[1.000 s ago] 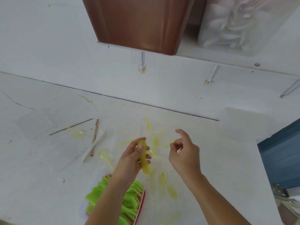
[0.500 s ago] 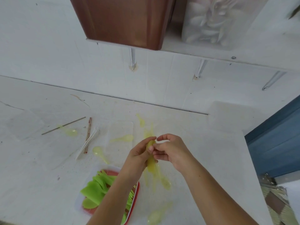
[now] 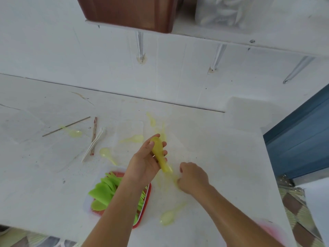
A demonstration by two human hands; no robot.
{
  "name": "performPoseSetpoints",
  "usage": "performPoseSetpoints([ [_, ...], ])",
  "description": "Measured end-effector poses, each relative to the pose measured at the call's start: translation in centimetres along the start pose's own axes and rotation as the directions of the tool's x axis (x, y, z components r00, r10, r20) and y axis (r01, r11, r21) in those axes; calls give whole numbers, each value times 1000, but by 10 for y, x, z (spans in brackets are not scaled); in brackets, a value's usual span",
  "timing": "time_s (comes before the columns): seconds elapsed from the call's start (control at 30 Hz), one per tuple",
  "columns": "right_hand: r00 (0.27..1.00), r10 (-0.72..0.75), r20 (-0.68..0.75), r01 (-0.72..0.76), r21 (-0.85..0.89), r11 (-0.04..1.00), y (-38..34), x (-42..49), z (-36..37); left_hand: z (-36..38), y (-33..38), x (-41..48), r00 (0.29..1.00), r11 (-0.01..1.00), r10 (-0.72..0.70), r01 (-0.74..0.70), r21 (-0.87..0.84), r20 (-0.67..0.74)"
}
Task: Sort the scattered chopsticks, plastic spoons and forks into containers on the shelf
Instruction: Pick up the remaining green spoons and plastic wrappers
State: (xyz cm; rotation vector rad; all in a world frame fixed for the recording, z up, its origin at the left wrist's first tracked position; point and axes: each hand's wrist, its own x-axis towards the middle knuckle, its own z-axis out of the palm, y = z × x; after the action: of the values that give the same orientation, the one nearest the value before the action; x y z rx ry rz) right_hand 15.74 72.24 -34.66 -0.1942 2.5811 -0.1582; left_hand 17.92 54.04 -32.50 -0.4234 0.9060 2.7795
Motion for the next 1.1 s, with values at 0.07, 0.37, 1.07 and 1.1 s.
performPoseSetpoints([
  [0.07, 999, -13, -45, 13, 9, 1000, -2, 1, 7, 3, -4, 1, 1000, 1000, -15, 15, -25, -6],
  [0.37, 993, 29, -114, 17, 380, 925, 47, -23, -30, 9, -16, -3, 999, 993, -50, 51, 104, -17],
  [1.07, 664, -492, -563, 731, 350, 586, 95, -76, -13, 43, -129, -67, 989, 960, -111, 81, 268, 98],
  [1.1, 642, -508, -574, 750, 335, 570, 96, -74, -12, 44, -130, -70, 990, 964, -100, 72, 256, 99],
])
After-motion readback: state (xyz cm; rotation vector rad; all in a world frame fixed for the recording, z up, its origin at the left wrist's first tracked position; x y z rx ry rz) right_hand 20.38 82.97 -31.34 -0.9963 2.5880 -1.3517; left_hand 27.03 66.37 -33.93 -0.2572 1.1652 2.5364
